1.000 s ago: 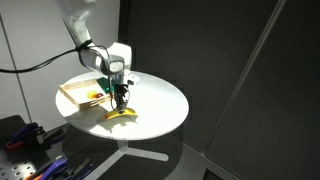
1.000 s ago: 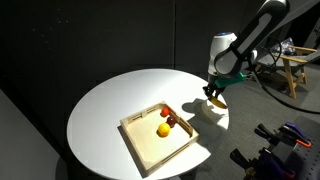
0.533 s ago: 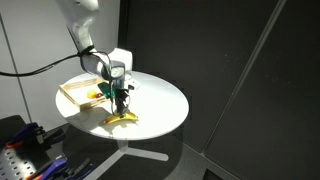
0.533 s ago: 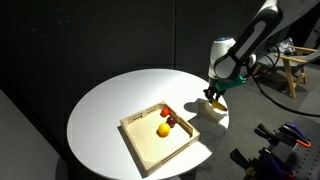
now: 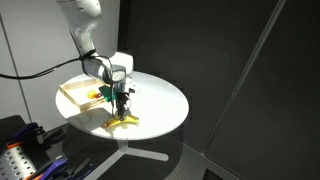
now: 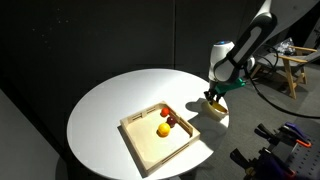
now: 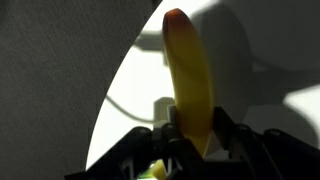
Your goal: Remove the banana from the box
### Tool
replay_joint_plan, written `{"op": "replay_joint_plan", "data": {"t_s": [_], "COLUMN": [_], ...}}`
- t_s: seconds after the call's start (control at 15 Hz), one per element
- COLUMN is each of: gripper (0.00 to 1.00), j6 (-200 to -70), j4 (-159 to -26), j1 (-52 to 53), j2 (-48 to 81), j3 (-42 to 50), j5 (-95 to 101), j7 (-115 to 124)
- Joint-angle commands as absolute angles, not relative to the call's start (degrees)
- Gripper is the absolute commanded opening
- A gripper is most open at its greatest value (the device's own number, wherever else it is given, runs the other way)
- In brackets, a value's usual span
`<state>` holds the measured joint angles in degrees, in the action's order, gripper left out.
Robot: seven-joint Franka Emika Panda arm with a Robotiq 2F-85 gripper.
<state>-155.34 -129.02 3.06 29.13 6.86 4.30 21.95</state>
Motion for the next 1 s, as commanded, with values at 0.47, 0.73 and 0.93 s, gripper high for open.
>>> {"op": "replay_joint_plan", "data": {"t_s": [0.47,0.73,0.93], "gripper": [0.15,0.15,0.72], "j6": [-156.17,-156.17,-156.05], "j4": [-127.32,-127.16,-127.18], "j1": [3.46,3.37,3.24], "j2": [31.32,31.58,31.40], "j3": [8.07,8.00,7.81], "j5": [3.26,3.08,2.77], "j7": [20.45,20.28,20.19]}}
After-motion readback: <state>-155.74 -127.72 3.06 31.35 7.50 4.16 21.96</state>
